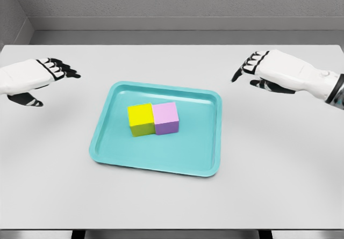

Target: Push two cubes

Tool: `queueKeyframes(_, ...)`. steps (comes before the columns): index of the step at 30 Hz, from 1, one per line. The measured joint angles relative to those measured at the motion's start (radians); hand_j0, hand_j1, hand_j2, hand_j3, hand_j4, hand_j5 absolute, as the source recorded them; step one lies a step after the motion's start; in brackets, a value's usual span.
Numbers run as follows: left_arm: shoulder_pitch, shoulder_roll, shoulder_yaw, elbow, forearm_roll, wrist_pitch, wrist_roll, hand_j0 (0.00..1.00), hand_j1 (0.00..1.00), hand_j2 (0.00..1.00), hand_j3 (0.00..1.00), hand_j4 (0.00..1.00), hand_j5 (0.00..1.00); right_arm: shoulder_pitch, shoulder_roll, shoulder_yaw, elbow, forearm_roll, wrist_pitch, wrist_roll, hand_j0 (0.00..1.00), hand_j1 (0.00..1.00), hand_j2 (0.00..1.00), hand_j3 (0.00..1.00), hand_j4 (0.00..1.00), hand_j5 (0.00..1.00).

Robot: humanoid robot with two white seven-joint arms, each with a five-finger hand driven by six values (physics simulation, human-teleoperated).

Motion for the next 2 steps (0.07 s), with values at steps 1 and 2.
queueKeyframes(1,0.000,0.001,0.001,0.002,0.000,0.000,0.000,1.00,1.00,1.00,1.00,1.00,1.00,0.018,-0.031,-0.020,-0.008,-0.010,0.000,-0.001,1.00,1.00,1.00,1.00,1.00,1.00)
queueKeyframes(2,0.000,0.001,0.001,0.003,0.000,0.000,0.000,1.00,1.00,1.00,1.00,1.00,1.00,0.025,-0.055,-0.035,-0.010,-0.018,0.000,-0.002,1.00,1.00,1.00,1.00,1.00,1.00)
